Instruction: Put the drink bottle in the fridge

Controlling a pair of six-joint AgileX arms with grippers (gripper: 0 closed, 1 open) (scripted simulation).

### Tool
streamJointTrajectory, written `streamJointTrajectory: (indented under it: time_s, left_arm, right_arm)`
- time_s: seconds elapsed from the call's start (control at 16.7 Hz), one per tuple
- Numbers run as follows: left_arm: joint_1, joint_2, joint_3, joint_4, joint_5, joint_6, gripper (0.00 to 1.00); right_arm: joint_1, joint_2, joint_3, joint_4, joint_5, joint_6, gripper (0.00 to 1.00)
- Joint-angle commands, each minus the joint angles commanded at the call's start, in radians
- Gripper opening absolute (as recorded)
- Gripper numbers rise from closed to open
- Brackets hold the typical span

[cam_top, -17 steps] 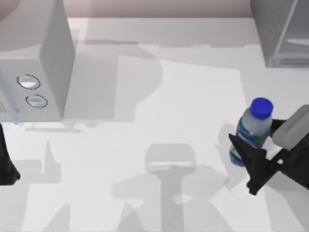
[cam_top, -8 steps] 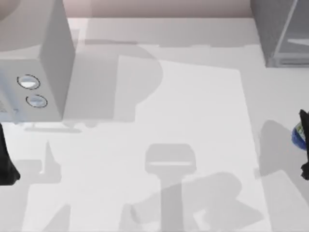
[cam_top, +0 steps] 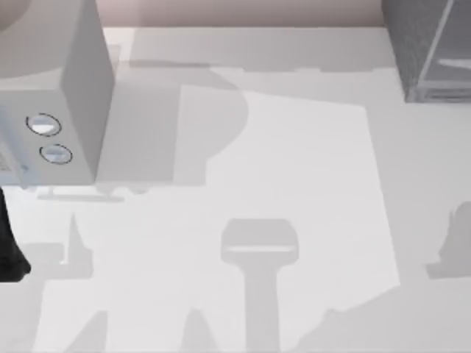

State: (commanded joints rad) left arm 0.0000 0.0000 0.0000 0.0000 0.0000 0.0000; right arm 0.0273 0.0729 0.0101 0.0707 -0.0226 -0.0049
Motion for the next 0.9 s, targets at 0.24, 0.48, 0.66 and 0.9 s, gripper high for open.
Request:
streamJointTrajectory:
  time_s: [0.24,0.48,0.66,0.9]
  left_arm:
    - [0.000,0.000,0.000,0.000,0.000,0.000,1.00]
    - [0.000,0.000,0.000,0.000,0.000,0.000,1.00]
    - [0.000,0.000,0.000,0.000,0.000,0.000,1.00]
    - [0.000,0.000,0.000,0.000,0.000,0.000,1.00]
  right_arm:
    - [-0.027,-0.073,-0.010,-0.071,0.023,0.005,0.01]
    - [-0.023,-0.069,-0.008,-0.069,0.021,0.006,0.01]
    - [-0.027,-0.038,0.014,-0.044,0.013,0.008,0.01]
    - [-0.056,0.152,0.132,0.091,-0.021,0.011,0.01]
